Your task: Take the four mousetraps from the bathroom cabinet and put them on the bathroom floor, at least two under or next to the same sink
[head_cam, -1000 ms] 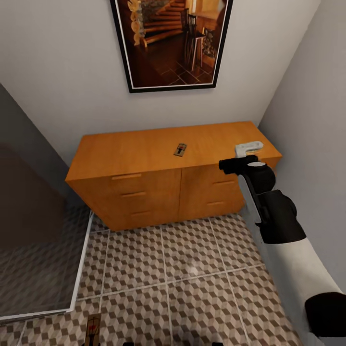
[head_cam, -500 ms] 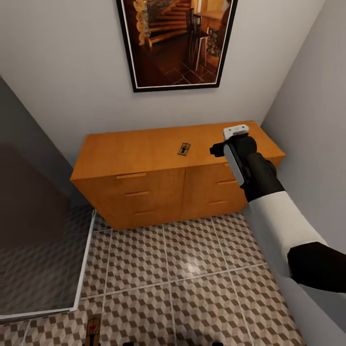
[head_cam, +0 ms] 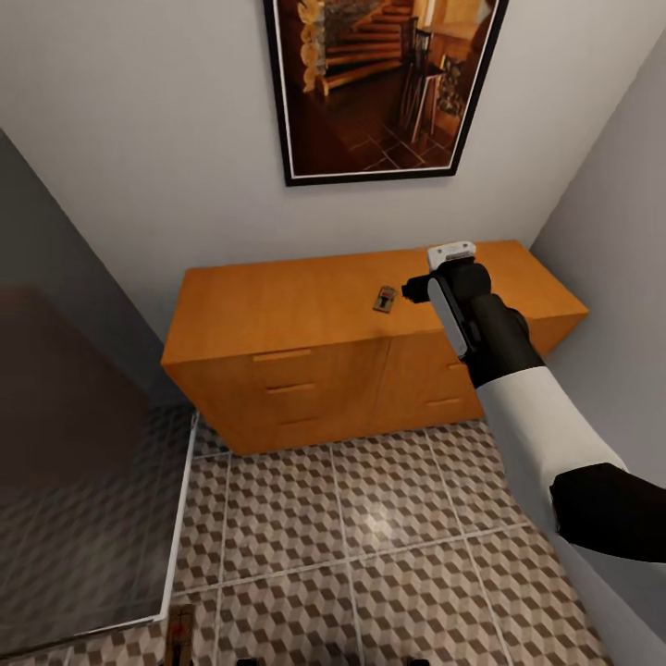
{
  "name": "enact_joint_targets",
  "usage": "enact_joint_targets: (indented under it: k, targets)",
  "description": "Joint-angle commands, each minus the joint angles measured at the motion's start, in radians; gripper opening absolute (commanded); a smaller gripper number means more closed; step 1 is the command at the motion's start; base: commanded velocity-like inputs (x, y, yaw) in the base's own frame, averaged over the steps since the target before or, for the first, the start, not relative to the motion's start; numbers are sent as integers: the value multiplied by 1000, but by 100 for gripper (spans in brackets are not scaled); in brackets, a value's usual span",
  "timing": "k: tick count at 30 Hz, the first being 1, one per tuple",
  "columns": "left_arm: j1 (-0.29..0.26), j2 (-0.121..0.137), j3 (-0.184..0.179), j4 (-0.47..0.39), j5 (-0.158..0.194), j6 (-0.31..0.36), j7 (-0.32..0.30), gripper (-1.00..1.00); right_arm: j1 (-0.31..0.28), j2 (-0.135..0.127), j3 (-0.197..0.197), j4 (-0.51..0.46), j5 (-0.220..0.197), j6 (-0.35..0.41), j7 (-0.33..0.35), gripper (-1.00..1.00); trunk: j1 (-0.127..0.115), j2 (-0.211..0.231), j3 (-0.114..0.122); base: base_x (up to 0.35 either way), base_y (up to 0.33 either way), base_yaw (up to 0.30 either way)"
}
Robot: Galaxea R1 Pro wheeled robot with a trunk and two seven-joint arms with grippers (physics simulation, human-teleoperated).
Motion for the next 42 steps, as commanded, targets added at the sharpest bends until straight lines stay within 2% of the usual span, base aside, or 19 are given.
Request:
enact_joint_targets:
  k: [1, 11, 25, 32, 42]
  targets:
    - [-1, -1, -8, 2, -5, -3, 13, -100, -1, 0, 2, 0, -7, 1, -8, 100, 1, -2, -1, 231, 207, 0]
    - [-1, -1, -9, 2, -5, -2, 13, -100, 0, -4, 5, 1, -9, -26, -7, 100, 1, -2, -1, 217, 172, 0]
    - [-1, -2, -9, 2, -5, -2, 13, -100, 5, -7, 6, 26, -9, -39, -5, 100, 1, -2, -1, 24, 17, 0]
    - [-1, -2, -8, 2, -5, -2, 13, -100, 5, -7, 6, 114, -11, -131, -3, 100, 1, -2, -1, 0, 0, 0]
    - [-1, -2, -9, 2, -5, -2, 13, -100, 5, -2, 5, 176, -15, -202, -1, 100, 1, -2, -1, 0, 0, 0]
